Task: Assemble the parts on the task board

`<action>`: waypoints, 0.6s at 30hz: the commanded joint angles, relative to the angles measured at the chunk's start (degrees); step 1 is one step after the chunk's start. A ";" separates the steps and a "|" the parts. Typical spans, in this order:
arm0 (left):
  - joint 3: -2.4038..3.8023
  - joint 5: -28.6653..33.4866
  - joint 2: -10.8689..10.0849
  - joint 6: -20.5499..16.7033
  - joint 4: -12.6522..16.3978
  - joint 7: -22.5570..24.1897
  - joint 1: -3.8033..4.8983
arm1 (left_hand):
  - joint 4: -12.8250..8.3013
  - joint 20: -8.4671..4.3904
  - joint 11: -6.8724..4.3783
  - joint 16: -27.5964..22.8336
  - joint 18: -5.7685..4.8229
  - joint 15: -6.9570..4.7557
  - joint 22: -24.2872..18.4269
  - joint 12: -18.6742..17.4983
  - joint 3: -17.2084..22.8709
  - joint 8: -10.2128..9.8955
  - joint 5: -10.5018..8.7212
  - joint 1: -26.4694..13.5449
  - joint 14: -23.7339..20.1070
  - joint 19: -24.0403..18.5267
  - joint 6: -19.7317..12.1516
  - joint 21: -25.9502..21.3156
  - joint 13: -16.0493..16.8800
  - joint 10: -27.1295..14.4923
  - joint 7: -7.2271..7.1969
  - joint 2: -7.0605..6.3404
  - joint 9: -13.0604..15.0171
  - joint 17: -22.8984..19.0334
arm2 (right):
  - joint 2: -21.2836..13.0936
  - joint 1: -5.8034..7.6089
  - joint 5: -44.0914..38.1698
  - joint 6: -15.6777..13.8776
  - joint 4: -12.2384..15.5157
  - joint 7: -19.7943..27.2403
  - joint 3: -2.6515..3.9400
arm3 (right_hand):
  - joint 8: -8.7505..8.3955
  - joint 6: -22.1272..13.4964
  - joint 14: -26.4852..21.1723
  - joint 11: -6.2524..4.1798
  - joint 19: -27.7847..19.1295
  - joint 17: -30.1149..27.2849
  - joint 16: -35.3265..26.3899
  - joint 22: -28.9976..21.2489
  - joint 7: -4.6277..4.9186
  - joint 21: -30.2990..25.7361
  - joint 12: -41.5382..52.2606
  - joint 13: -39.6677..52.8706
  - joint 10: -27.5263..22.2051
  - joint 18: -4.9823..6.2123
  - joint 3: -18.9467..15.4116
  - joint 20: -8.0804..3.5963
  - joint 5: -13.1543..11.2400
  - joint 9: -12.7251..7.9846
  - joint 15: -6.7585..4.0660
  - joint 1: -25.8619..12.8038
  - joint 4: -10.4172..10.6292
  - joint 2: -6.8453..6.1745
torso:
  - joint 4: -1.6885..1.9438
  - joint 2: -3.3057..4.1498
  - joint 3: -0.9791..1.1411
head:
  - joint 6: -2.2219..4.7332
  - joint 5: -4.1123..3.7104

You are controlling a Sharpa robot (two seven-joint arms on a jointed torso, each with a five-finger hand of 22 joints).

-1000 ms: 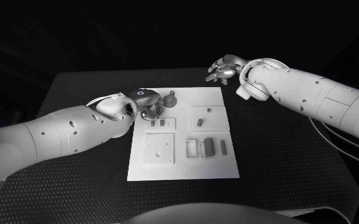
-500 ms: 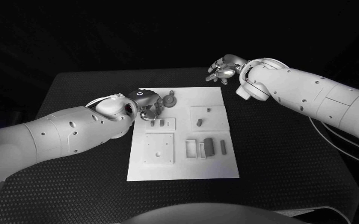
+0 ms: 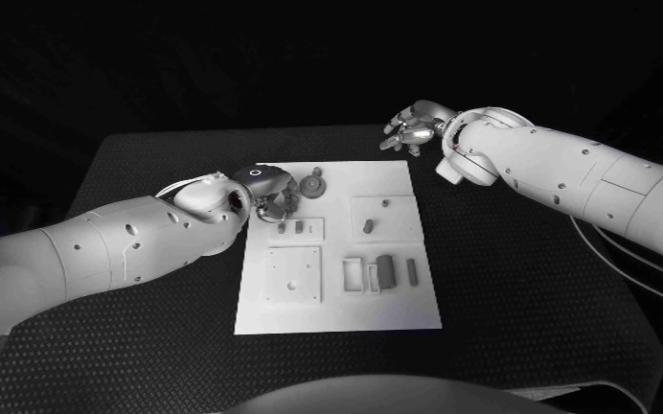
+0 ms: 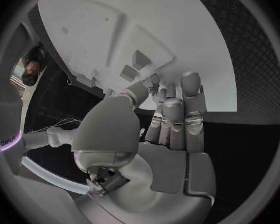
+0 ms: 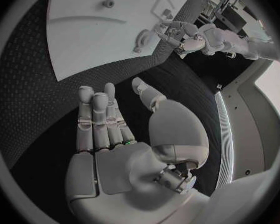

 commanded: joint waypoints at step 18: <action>1.32 2.79 -4.42 -4.18 -1.10 1.35 0.08 | 0.57 0.65 -0.41 -0.21 5.46 0.29 0.92 2.91 0.08 1.27 0.17 0.34 -1.25 -1.29 0.55 -1.21 0.79 -0.81 0.69 -1.00 0.05 -1.04 | -1.56 -0.06 -2.71 -2.16 0.56 5.19 -0.19 | 1.58 2.31 -0.08 -0.31 -0.16 -0.17 0.43 1.14 2.31 -0.02 -0.19 -0.71 -0.18 2.12 0.39 -0.57 0.15 0.41 -0.80 1.70 -1.63 1.37 | 0.12 -0.03 -0.01 | 1.26 0.14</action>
